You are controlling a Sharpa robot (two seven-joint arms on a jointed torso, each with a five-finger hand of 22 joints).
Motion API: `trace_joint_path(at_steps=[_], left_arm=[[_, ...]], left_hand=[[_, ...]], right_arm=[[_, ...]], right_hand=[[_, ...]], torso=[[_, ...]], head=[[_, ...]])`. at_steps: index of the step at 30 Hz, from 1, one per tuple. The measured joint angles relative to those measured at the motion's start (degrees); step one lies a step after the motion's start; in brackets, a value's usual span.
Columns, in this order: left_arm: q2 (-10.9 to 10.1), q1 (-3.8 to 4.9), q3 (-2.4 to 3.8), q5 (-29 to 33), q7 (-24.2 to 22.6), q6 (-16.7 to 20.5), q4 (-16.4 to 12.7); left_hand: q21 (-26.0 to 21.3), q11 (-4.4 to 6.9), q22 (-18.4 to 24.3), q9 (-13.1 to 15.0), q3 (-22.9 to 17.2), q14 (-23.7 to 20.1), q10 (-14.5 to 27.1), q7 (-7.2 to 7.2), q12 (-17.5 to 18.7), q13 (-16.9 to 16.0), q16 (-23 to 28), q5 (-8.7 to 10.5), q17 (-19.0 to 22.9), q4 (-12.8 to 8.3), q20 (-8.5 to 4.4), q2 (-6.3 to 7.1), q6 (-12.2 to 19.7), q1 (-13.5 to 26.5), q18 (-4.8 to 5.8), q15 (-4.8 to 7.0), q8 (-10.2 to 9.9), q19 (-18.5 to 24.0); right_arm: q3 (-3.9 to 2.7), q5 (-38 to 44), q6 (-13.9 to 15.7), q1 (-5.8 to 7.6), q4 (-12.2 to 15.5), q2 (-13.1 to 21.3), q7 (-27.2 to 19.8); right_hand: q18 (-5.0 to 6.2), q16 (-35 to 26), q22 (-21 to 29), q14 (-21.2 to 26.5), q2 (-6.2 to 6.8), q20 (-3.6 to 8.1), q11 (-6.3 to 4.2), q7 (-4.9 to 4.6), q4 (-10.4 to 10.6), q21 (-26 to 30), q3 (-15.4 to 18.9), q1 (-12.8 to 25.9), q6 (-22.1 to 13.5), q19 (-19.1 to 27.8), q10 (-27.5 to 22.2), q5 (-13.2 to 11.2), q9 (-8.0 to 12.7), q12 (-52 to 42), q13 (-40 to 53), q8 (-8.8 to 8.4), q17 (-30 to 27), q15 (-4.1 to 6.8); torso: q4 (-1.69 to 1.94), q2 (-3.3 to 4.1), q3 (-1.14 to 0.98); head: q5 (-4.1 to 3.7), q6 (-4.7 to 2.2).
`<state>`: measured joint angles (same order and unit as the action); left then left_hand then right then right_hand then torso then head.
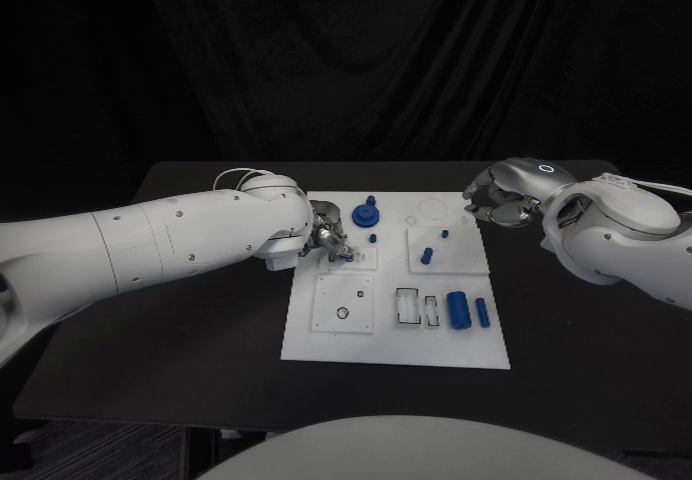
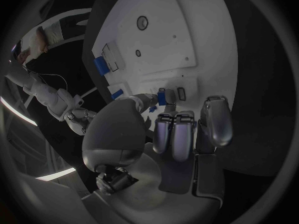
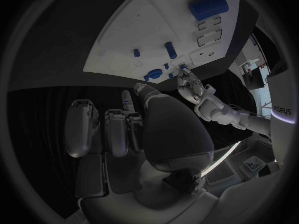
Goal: Assemble the parts on the task board
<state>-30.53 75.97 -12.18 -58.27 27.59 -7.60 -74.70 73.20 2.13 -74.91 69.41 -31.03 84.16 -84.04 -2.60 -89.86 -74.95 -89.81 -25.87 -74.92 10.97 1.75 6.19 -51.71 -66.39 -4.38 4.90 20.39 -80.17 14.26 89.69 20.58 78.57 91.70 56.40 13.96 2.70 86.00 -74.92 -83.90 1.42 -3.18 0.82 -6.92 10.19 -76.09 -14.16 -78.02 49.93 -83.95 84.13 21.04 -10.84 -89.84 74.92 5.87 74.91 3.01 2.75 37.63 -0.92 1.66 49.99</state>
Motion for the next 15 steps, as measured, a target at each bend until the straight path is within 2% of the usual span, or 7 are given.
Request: trace_joint_path(at_steps=[15], left_arm=[[0.6, 0.00, 0.04, -0.6, 0.4, -1.2, 0.3]], left_hand=[[0.0, 0.00, 0.0, 0.0, 0.0, 0.0, 0.0, 0.02, 0.0, 0.0, 0.0, 0.10, 0.0, 0.0, 0.00, 0.00, -0.2, 0.0, 0.00, 0.00, -0.1, 0.0]], right_arm=[[0.00, 0.0, 0.0, 0.00, 0.0, -0.1, 0.0]], right_hand=[[0.00, 0.0, 0.0, 0.0, 0.00, 0.00, 0.21, 0.00, -0.2, 0.3, -0.2, 0.0, 0.0, 0.0, -0.2, 0.0, 0.0, 0.0, 0.0, 0.00, 0.0, 0.00]], torso=[[0.03, 0.05, -0.05]], head=[[-0.30, 0.00]])
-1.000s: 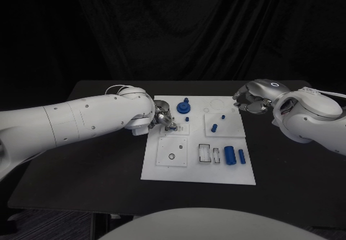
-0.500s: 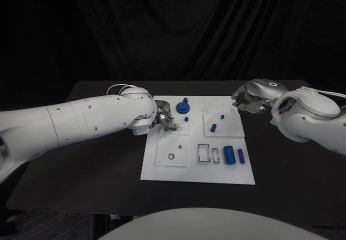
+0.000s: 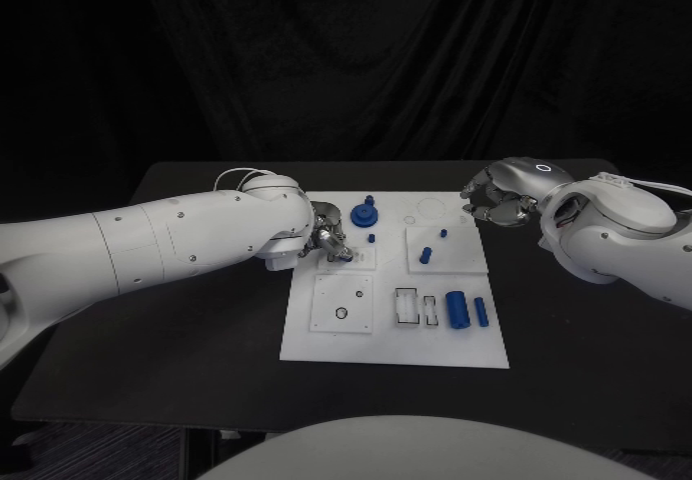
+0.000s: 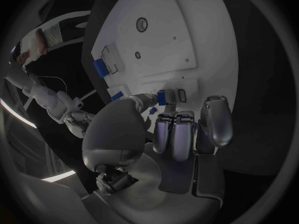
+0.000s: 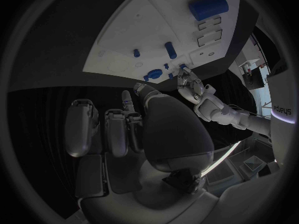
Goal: Assemble the parts on the task board
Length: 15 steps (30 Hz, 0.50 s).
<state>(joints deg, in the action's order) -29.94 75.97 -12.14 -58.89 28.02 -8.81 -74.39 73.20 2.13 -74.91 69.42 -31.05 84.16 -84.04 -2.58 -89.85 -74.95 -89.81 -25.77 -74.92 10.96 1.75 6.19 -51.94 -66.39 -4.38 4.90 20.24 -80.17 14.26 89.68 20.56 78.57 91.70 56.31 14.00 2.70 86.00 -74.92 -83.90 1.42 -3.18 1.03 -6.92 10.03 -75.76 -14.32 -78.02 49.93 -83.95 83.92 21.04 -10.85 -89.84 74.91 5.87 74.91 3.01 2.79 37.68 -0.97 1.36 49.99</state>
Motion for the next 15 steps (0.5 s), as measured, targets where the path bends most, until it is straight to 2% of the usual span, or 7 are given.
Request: trace_joint_path(at_steps=[12, 15], left_arm=[[0.1, 0.01, 0.09, 0.0, 0.2, -0.4, 0.2], [0.2, 0.01, 0.09, 0.0, 0.2, -0.5, 0.3]], left_hand=[[0.0, 0.00, 0.0, -0.1, 0.1, -0.1, 0.0, -0.12, 0.0, 0.0, 0.0, 0.19, 0.0, -0.2, 0.00, -0.03, -0.1, 0.1, 0.00, -0.14, -0.1, 0.0], [-0.1, -0.20, 0.0, -0.5, 0.4, -0.2, 0.2, 0.09, 0.0, 0.0, 0.0, 0.55, 0.0, -0.5, 0.15, -0.93, -0.5, 1.0, 0.00, -0.21, -0.3, 0.1]], right_arm=[[0.00, 0.0, 0.0, 0.00, -0.1, -0.1, 0.0], [0.00, 0.0, 0.0, 0.00, -0.1, -0.2, 0.1]], right_hand=[[0.00, 0.0, 0.0, 0.0, 0.00, 0.00, 0.00, 0.00, 0.0, 0.0, 0.0, 0.0, 0.0, 0.0, 0.0, 0.0, 0.0, 0.0, 0.0, 0.00, 0.0, 0.00], [0.00, 0.0, 0.0, 0.0, 0.00, 0.00, 0.00, 0.00, 0.0, 0.0, 0.0, 0.0, 0.0, 0.0, 0.0, 0.0, 0.0, 0.0, 0.0, 0.00, 0.0, 0.00]], torso=[[0.00, 0.01, 0.09], [0.00, -0.01, 0.09]], head=[[0.25, 0.00], [0.29, 0.01]])
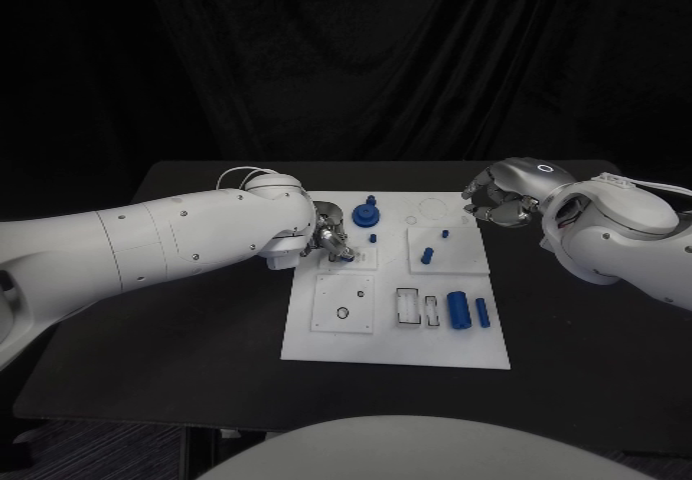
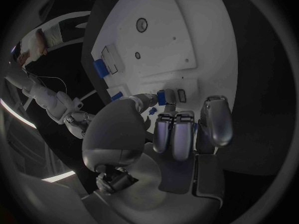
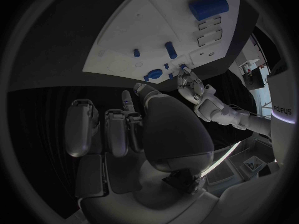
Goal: Assemble the parts on the task board
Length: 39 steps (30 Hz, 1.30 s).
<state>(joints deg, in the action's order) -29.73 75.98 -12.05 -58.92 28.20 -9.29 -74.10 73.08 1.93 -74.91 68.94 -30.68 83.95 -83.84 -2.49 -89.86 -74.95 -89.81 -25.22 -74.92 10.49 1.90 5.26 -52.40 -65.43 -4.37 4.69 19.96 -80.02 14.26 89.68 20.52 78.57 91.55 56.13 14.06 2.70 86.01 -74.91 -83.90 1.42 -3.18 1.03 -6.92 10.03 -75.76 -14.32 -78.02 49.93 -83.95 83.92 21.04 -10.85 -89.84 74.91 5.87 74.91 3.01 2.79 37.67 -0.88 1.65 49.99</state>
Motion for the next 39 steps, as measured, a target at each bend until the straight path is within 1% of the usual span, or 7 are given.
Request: trace_joint_path(at_steps=[2, 7, 11, 18, 24, 29, 39], left_arm=[[0.1, 0.00, -0.02, 0.0, 0.0, 0.0, 0.1], [0.2, 0.00, -0.04, 0.0, -0.1, 0.0, 0.4], [0.3, -0.01, -0.06, 0.0, -0.2, 0.2, 0.7], [0.4, -0.06, -0.10, -0.1, -0.5, 0.6, 1.2], [0.4, -0.07, -0.10, -0.1, -0.6, 0.8, 1.4], [0.4, -0.09, -0.09, -0.1, -0.8, 0.9, 1.4], [0.3, -0.12, -0.08, -0.2, -1.2, 0.9, 1.5]], left_hand=[[-0.1, -0.03, 0.0, -0.2, 0.2, 0.0, 0.0, 0.03, 0.0, 0.0, 0.0, 0.00, 0.0, -0.2, 0.06, -0.46, 0.0, 0.5, 0.00, 0.00, -0.3, 0.1], [-0.3, -0.20, 0.0, -1.1, 0.9, 0.1, -0.2, 0.01, 0.0, 0.0, 0.0, 3.56, 0.0, -1.5, 0.06, -1.63, -0.3, 2.7, 0.00, -0.12, -1.7, 0.1], [-0.6, -0.70, 0.0, -2.4, 3.9, 0.0, -0.1, -0.19, 0.0, 0.0, 0.0, 6.89, 0.0, 0.2, 0.27, -2.76, -0.2, 4.1, 0.00, -0.41, -3.3, 0.3], [-0.9, -0.90, 0.0, -4.0, 7.1, 0.0, -0.3, -0.69, 0.0, 0.0, 0.0, 8.24, 0.0, 1.9, 0.47, -3.50, -0.5, 4.8, 0.00, -0.82, -4.8, 0.5], [-1.0, -1.11, 0.0, -4.9, 10.2, 0.0, -0.1, -0.98, 0.0, 0.0, 0.0, 10.97, 0.0, 3.9, 0.52, -4.20, -0.8, 5.7, -0.01, -0.84, -6.0, 0.5], [-1.2, -1.30, 0.0, -5.7, 14.6, 0.0, -0.3, -1.20, 0.0, 0.0, 0.0, 14.69, 0.0, 5.9, 0.91, -4.02, -1.1, 8.4, -0.01, -1.23, -6.8, 0.5], [-1.2, -1.30, 0.0, -6.0, 16.0, 0.0, -0.3, -1.20, 0.0, 0.0, 0.0, 15.31, 0.0, 5.7, 0.90, -3.94, -1.0, 8.5, -0.01, -1.23, -7.1, 0.5]], right_arm=[[0.00, 0.0, 0.0, 0.00, 0.0, 0.0, 0.0], [0.00, 0.0, 0.0, 0.00, -0.1, -0.2, 0.0], [0.00, 0.0, 0.0, 0.00, -0.1, -0.2, 0.0], [0.00, 0.0, 0.0, 0.00, -0.2, -0.2, 0.0], [0.00, 0.0, -0.1, 0.00, -0.2, -0.3, 0.0], [0.00, 0.0, -0.1, 0.00, -0.2, -0.3, 0.0], [0.00, 0.0, -0.2, 0.00, -0.3, -0.4, 0.1]], right_hand=[[0.00, 0.0, 0.0, 0.0, 0.00, 0.00, 0.00, 0.00, 0.0, 0.0, 0.0, 0.0, 0.0, 0.0, 0.0, 0.0, 0.0, 0.0, 0.0, 0.00, 0.0, 0.00], [0.00, -0.1, 0.0, 0.0, 0.00, 0.00, 0.00, 0.00, 0.0, 0.0, 0.0, 0.0, 0.0, 0.0, 0.0, 0.0, 0.1, 0.0, 0.0, 0.00, 0.0, 0.00], [0.00, -0.2, 0.0, 0.0, 0.00, 0.00, 0.00, 0.00, 0.0, 0.0, 0.0, 0.0, 0.0, 0.0, 0.0, 0.0, 0.1, 0.0, 0.0, 0.00, 0.0, 0.00], [0.00, -0.2, 0.0, 0.0, 0.00, 0.00, 0.00, 0.00, 0.0, 0.0, 0.0, 0.0, 0.0, 0.0, 0.0, 0.2, 0.1, 0.0, 0.0, 0.00, 0.0, 0.00], [0.00, -0.2, 0.0, 0.0, 0.00, 0.00, 0.00, 0.00, 0.0, 0.0, 0.0, 0.0, 0.0, 0.0, 0.0, 0.2, 0.1, 0.0, 0.0, 0.00, 0.0, 0.00], [0.00, -0.2, 0.0, 0.0, 0.00, 0.00, 0.00, 0.00, 0.0, 0.0, 0.0, 0.0, 0.0, 0.0, 0.0, 0.2, 0.1, 0.0, 0.0, 0.00, 0.0, 0.00], [0.00, -0.2, 0.0, 0.0, 0.00, 0.00, 0.00, 0.00, -0.1, 0.1, -0.1, 0.0, 0.0, 0.0, 0.0, 0.2, 0.1, 0.0, 0.0, -0.07, 0.0, 0.00]], torso=[[0.00, -0.03, 0.00], [0.00, -0.07, -0.01], [0.00, -0.07, -0.02], [0.00, -0.07, -0.02], [0.00, -0.03, -0.03], [-0.01, -0.03, -0.03], [0.00, -0.04, -0.02]], head=[[0.03, 0.00], [0.05, 0.00], [0.04, 0.00], [-0.01, 0.00], [0.11, 0.00], [0.20, 0.00], [0.27, 0.00]])
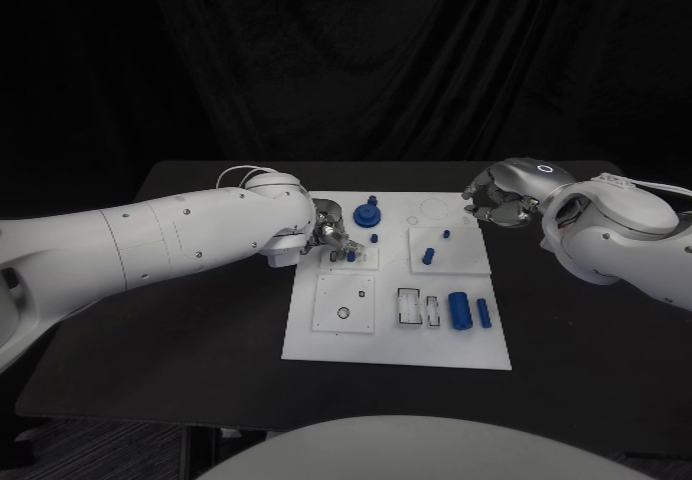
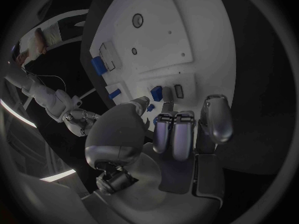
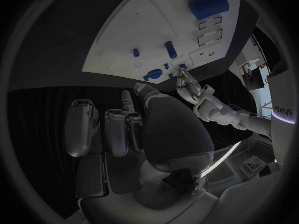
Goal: Assemble the parts on the task board
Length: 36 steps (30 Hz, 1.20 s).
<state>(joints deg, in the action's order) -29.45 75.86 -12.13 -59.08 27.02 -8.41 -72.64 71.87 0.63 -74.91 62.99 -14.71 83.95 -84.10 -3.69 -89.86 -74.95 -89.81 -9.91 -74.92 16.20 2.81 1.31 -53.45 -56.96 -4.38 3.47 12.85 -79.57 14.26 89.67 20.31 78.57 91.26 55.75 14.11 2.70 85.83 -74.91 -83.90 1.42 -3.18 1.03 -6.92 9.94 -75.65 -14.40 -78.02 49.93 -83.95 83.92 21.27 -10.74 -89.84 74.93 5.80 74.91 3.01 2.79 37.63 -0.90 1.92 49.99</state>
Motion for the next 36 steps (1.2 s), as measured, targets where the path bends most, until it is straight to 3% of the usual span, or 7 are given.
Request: trace_joint_path(at_steps=[9, 16, 21, 25, 30, 33, 36], left_arm=[[-0.2, -0.10, -0.03, 0.0, -0.6, 0.2, -0.1], [-1.8, -0.14, -0.05, -0.3, -1.7, 2.4, -2.1], [-3.9, 0.05, -0.09, -1.5, -2.4, 4.8, -4.9], [-5.3, 1.84, -0.15, -2.3, -2.8, 6.5, -6.2], [-6.5, 4.88, -0.03, -3.0, -3.4, 7.6, -6.7], [-6.8, 6.20, -0.02, -3.3, -3.8, 7.5, -5.7], [-6.8, 6.79, -0.02, -3.6, -4.0, 6.9, -4.3]], left_hand=[[0.0, 0.00, 0.0, 0.0, 0.7, 0.0, 0.0, 0.07, 0.0, 0.0, 0.0, 0.00, 0.0, -0.1, 0.00, -0.28, -0.6, -0.3, 0.00, 0.00, -0.1, 0.0], [0.5, 0.00, 0.0, 2.8, 3.1, 0.0, 0.0, 0.14, 0.0, 0.0, 0.0, -0.89, 0.0, -0.2, -0.12, -1.64, -1.0, -1.7, 0.00, 0.00, 2.7, -0.5], [0.8, 0.09, 0.0, 3.8, 4.3, 0.0, 0.1, 0.52, 0.0, 0.0, 0.0, -2.01, 0.0, 0.0, -0.23, -1.68, -1.3, -2.4, 0.01, 0.00, 3.8, -1.1], [1.0, 0.41, 0.0, 4.6, 4.8, 0.0, 0.0, 0.94, 0.0, 0.0, 0.0, -5.04, 0.0, -0.2, -0.63, -1.69, -1.3, -4.6, 0.01, 0.43, 4.8, -1.4], [1.0, 0.80, 0.0, 4.9, 5.3, 0.1, 0.0, 1.35, 0.0, 0.0, 0.0, -7.85, 0.0, -0.4, -0.84, -1.62, -1.3, -8.5, 0.01, 0.75, 5.1, -1.7], [1.2, 0.80, 0.0, 4.9, 5.1, 0.0, 0.0, 1.56, 0.0, 0.0, 0.0, -8.00, 0.0, -0.9, -0.84, -1.52, -1.1, -10.0, 0.01, 0.84, 5.1, -1.7], [1.2, 0.80, 0.0, 4.9, 5.2, 0.0, 0.0, 1.56, 0.0, 0.0, 0.0, -7.54, 0.0, -1.0, -0.84, -1.60, -1.1, -10.4, 0.01, 0.84, 5.1, -1.7]], right_arm=[[0.00, 0.0, -0.1, 0.00, 0.0, 0.0, 0.0], [0.00, 0.0, -0.1, 0.00, 0.0, 0.1, 0.0], [0.00, 0.0, -0.1, 0.00, 0.1, 0.5, 0.0], [0.00, 0.0, -0.2, 0.00, 0.2, 0.7, 0.0], [0.00, 0.0, -0.2, 0.00, 0.2, 0.9, 0.1], [0.00, 0.0, -0.2, 0.00, 0.2, 0.8, 0.1], [0.00, 0.0, -0.2, 0.00, 0.1, 0.7, 0.1]], right_hand=[[0.00, 0.0, 0.0, 0.0, 0.00, 0.00, 0.00, 0.00, -0.1, 0.1, -0.1, 0.0, 0.0, 0.0, 0.0, 0.0, 0.0, 0.0, 0.0, -0.16, 0.0, 0.00], [0.00, 0.0, 0.0, 0.0, 0.00, 0.00, 0.00, 0.00, -0.1, 0.1, -0.1, 0.0, 0.0, 0.0, 0.0, 0.0, 0.0, 0.0, 0.0, -0.16, 0.0, 0.00], [0.00, 0.0, 0.0, -0.2, 0.00, 0.00, 0.00, 0.00, -0.1, 0.1, -0.1, 0.0, 0.0, 0.0, 0.0, 0.0, 0.0, 0.0, 0.0, -0.16, 0.0, -0.15], [0.00, 0.0, 0.0, -0.2, 0.00, 0.00, 0.00, 0.00, -0.1, 0.1, -0.1, 0.0, 0.0, 0.0, 0.0, 0.0, 0.0, 0.0, 0.0, -0.16, 0.0, -0.15], [0.00, 0.0, 0.0, -0.2, 0.00, 0.00, 0.00, 0.00, 0.0, 0.1, -0.2, 0.0, 0.0, 0.0, 0.0, 0.0, 0.0, 0.0, 0.0, -0.16, 0.0, -0.15], [0.00, 0.0, 0.0, -0.2, 0.00, 0.00, 0.00, 0.00, 0.1, 0.1, -0.2, 0.0, 0.0, 0.0, 0.0, 0.0, 0.0, 0.0, 0.0, -0.16, 0.0, -0.15], [0.00, 0.0, 0.0, -0.2, 0.00, 0.00, 0.00, 0.00, 0.1, 0.1, -0.2, 0.0, 0.0, 0.0, 0.0, 0.0, 0.0, 0.0, 0.0, -0.15, 0.0, -0.15]], torso=[[0.03, -0.05, 0.00], [0.03, -0.07, 0.00], [0.01, -0.06, 0.00], [0.01, -0.03, 0.00], [0.03, 0.01, 0.05], [0.05, -0.01, 0.06], [0.04, 0.00, 0.02]], head=[[-0.02, 0.00], [0.27, 0.00], [0.63, 0.00], [1.15, -0.01], [1.92, -0.01], [2.15, -0.01], [2.42, -0.01]])
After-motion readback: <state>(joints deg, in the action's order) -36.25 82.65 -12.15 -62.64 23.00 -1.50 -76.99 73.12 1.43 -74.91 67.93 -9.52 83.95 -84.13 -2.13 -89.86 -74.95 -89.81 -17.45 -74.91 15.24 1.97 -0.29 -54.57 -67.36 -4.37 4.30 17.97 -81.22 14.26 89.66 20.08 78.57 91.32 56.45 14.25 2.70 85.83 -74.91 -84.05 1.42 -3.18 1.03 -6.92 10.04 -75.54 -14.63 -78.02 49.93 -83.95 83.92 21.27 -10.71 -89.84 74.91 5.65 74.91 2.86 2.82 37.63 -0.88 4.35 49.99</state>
